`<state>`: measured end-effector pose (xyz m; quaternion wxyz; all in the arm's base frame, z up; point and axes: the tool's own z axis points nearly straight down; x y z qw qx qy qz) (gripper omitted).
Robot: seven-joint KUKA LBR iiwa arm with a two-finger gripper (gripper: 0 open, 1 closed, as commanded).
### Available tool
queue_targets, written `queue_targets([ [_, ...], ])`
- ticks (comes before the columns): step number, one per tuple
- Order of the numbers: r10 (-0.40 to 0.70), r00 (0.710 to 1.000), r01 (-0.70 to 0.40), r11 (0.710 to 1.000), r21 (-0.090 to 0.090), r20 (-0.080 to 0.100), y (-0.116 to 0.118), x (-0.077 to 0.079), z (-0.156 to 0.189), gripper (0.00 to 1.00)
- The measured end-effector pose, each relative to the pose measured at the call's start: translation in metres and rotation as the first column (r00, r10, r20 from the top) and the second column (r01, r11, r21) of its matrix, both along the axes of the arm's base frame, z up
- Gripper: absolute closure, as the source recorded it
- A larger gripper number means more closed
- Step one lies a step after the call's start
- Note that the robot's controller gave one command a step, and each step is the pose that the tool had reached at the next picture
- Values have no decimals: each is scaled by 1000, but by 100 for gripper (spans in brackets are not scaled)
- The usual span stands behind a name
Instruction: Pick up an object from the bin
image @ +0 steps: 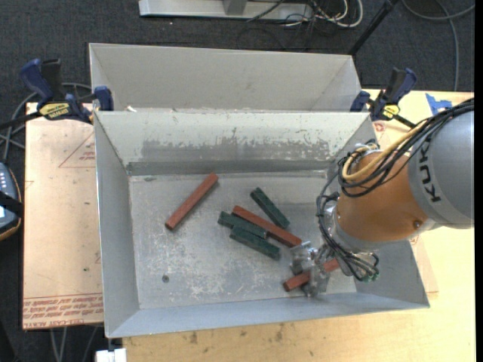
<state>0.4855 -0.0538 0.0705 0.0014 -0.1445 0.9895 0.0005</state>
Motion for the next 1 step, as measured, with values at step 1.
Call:
queue_targets([
  [1,-21,1000,21,1000,-1,9,2,-4,182,100],
])
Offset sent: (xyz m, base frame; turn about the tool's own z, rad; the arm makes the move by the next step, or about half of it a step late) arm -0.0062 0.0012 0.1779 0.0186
